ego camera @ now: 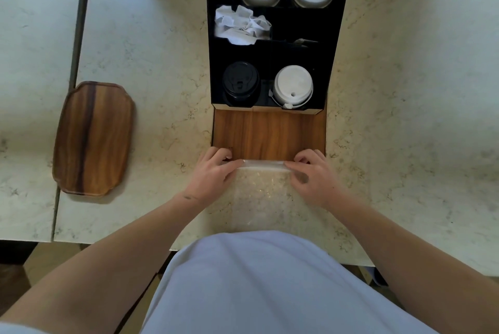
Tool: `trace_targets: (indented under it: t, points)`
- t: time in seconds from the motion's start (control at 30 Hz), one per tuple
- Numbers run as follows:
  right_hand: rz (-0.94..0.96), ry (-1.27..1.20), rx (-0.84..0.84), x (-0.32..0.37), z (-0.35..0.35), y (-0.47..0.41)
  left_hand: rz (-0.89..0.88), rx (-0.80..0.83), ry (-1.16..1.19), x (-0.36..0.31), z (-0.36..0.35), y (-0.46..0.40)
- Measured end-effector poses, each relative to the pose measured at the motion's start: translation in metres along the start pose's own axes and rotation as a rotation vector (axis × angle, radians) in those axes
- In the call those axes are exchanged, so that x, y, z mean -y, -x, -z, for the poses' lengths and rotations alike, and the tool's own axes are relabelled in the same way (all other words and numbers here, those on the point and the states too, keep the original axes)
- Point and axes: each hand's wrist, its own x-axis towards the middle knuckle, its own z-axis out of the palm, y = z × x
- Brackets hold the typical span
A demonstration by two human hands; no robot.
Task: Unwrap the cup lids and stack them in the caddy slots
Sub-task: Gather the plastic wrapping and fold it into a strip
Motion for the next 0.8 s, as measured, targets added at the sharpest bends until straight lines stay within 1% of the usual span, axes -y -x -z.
trace_targets:
  t: [0.1,0.17,0.33,0.47,0.57,0.67,0.8]
  points:
    - [0.001,-0.031,-0.002,-0.001,-0.002,0.004,0.051,0.037,0.034,-0.003,0.001,0.006]
    - [-0.034,-0.042,-0.007,-0.001,-0.004,0.003,0.149,0.061,0.098,-0.008,0.003,0.005]
    - [-0.185,-0.053,0.053,0.001,-0.006,-0.004,0.423,0.084,0.227,-0.017,0.004,-0.006]
    - [-0.269,-0.133,0.059,0.004,-0.003,-0.008,0.559,0.080,0.333,-0.019,0.004,-0.013]
    - [-0.309,-0.173,0.062,0.005,-0.002,-0.010,0.602,0.108,0.357,-0.019,0.005,-0.014]
    - [-0.339,-0.160,0.086,0.007,-0.003,-0.011,0.610,0.133,0.352,-0.018,0.007,-0.017]
    - [-0.361,-0.148,0.134,0.007,-0.002,-0.013,0.633,0.206,0.372,-0.015,0.010,-0.025]
